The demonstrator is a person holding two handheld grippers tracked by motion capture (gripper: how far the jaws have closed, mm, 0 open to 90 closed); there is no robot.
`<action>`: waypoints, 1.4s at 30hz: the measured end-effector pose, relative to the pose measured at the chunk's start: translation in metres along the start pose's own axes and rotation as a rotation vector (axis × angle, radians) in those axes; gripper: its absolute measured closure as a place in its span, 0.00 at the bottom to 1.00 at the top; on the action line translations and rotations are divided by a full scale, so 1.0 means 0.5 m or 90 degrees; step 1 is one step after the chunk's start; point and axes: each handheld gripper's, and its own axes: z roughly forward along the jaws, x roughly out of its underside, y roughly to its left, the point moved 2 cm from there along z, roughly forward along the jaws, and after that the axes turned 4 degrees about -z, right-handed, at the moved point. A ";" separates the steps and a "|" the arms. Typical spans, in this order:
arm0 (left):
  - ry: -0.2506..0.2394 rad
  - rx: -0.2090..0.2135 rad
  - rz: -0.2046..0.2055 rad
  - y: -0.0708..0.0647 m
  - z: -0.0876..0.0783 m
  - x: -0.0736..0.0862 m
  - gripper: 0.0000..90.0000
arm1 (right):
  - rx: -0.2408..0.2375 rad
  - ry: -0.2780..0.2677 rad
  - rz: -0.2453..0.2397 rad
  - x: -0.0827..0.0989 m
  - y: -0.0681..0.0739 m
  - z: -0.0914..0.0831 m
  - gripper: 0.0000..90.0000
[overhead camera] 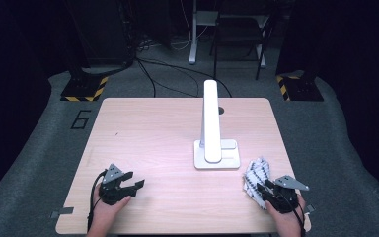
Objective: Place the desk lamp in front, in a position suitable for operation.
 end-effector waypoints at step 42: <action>-0.003 0.002 -0.002 0.001 -0.005 0.002 0.44 | -0.038 -0.003 0.022 -0.191 0.065 0.219 0.38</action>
